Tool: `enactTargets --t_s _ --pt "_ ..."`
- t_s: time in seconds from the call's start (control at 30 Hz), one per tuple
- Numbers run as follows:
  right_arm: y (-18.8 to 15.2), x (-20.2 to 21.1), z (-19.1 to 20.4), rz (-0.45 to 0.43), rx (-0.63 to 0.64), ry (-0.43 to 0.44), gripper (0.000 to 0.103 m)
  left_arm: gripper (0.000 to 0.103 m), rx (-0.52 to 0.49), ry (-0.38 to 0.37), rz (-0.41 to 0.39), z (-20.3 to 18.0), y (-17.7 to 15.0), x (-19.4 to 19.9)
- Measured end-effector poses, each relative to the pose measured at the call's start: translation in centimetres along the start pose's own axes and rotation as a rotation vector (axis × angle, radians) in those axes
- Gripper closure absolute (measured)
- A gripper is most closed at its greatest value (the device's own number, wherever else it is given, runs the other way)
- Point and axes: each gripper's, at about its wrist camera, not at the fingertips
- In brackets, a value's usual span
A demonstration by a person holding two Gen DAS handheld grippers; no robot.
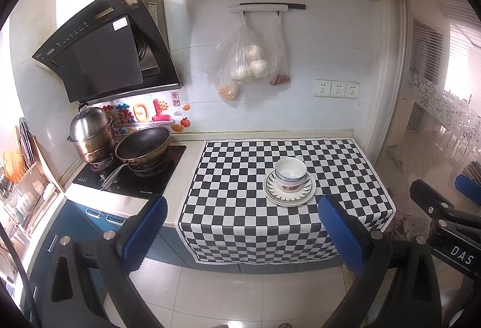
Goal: Organize plates and bowls
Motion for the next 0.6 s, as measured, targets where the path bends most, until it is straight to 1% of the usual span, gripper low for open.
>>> enactTargets --t_s 0.37,0.47,0.6 --pt "0.27 -0.33 0.31 0.002 0.006 0.004 0.000 0.000 0.011 0.007 0.013 0.33 0.04 -0.80" --pt "0.42 -0.62 0.51 0.003 0.007 0.005 0.000 0.000 0.012 0.030 0.009 0.32 0.03 -0.78" --pt "0.48 -0.84 0.68 0.003 0.008 0.006 0.000 0.000 0.012 0.036 0.006 0.36 0.01 -0.76"
Point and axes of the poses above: each gripper's, at about its wrist camera, not at the fingertips, and x roughly against the way its jaws point, z to its left, y to its top, and after that the axes turned 12 degrees about -x, right-handed
